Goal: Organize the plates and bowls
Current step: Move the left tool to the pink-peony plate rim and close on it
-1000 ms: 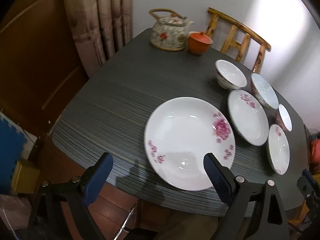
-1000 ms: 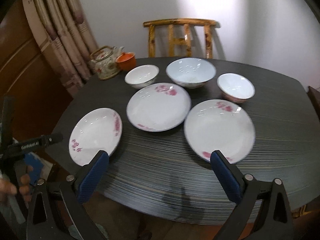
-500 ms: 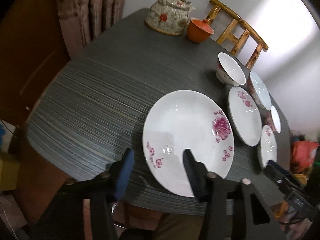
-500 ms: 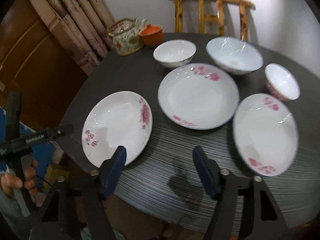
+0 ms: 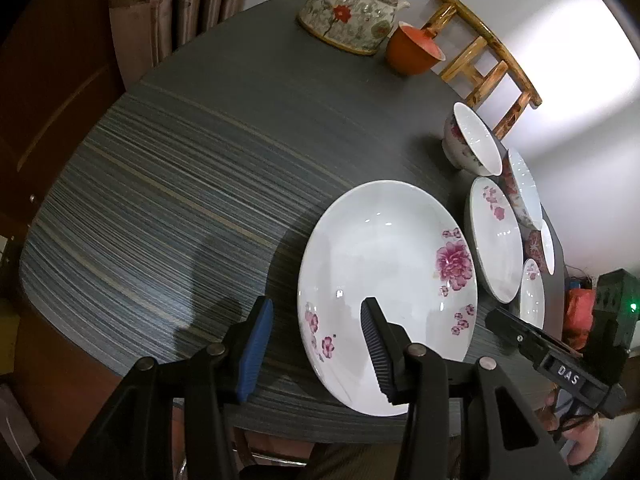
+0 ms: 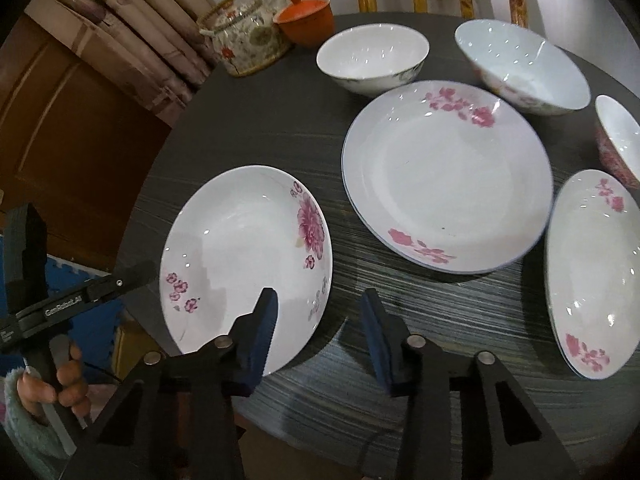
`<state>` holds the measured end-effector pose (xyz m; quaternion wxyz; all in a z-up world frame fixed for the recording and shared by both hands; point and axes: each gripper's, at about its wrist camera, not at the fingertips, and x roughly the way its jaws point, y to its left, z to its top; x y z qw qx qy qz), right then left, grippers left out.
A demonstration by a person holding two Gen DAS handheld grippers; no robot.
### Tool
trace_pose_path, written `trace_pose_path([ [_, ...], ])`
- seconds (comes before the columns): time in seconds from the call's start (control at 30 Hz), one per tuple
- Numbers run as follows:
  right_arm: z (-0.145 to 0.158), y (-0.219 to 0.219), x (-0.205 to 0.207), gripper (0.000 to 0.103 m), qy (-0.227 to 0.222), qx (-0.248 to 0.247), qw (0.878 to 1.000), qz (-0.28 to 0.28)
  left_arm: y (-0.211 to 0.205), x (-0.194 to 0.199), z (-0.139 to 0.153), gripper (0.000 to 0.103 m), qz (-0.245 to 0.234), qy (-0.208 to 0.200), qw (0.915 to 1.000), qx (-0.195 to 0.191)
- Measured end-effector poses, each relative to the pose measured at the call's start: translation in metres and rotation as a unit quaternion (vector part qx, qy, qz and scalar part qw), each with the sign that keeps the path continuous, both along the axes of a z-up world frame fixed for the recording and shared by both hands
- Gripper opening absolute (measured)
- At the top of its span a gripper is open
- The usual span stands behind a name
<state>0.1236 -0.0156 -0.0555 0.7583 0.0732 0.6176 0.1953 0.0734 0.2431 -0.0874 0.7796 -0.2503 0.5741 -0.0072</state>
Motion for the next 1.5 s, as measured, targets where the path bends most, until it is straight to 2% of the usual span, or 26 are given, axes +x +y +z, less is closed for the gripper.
trace_pose_path([
  [0.27, -0.018, 0.004, 0.013, 0.026, 0.021, 0.0, 1.0, 0.0, 0.004, 0.005, -0.011, 0.037, 0.003, 0.009, 1.0, 0.0],
  [0.43, -0.024, 0.011, 0.014, 0.018, 0.025, 0.001, 1.0, 0.009, 0.002, 0.008, -0.018, 0.028, 0.002, 0.018, 0.9998, 0.001],
  [0.57, -0.027, 0.017, 0.015, 0.015, 0.015, -0.011, 1.0, 0.022, 0.001, 0.009, -0.02, 0.024, 0.0, 0.019, 0.9998, 0.009],
  [0.77, -0.031, 0.016, 0.018, 0.008, 0.009, -0.016, 0.999, 0.026, -0.005, 0.011, -0.023, 0.008, -0.014, 0.02, 0.9995, 0.02],
  [0.87, -0.031, 0.017, 0.017, 0.008, 0.003, -0.021, 0.999, 0.032, -0.009, 0.013, -0.022, 0.007, -0.021, 0.019, 0.999, 0.034],
  [1.2, -0.029, 0.028, 0.007, 0.009, -0.023, -0.036, 0.998, 0.037, -0.005, 0.018, -0.02, 0.007, -0.025, 0.014, 0.9984, 0.048],
  [1.5, -0.025, 0.038, -0.003, 0.009, -0.038, -0.033, 0.999, 0.018, 0.005, 0.036, -0.013, 0.008, -0.029, 0.008, 0.9968, 0.075],
])
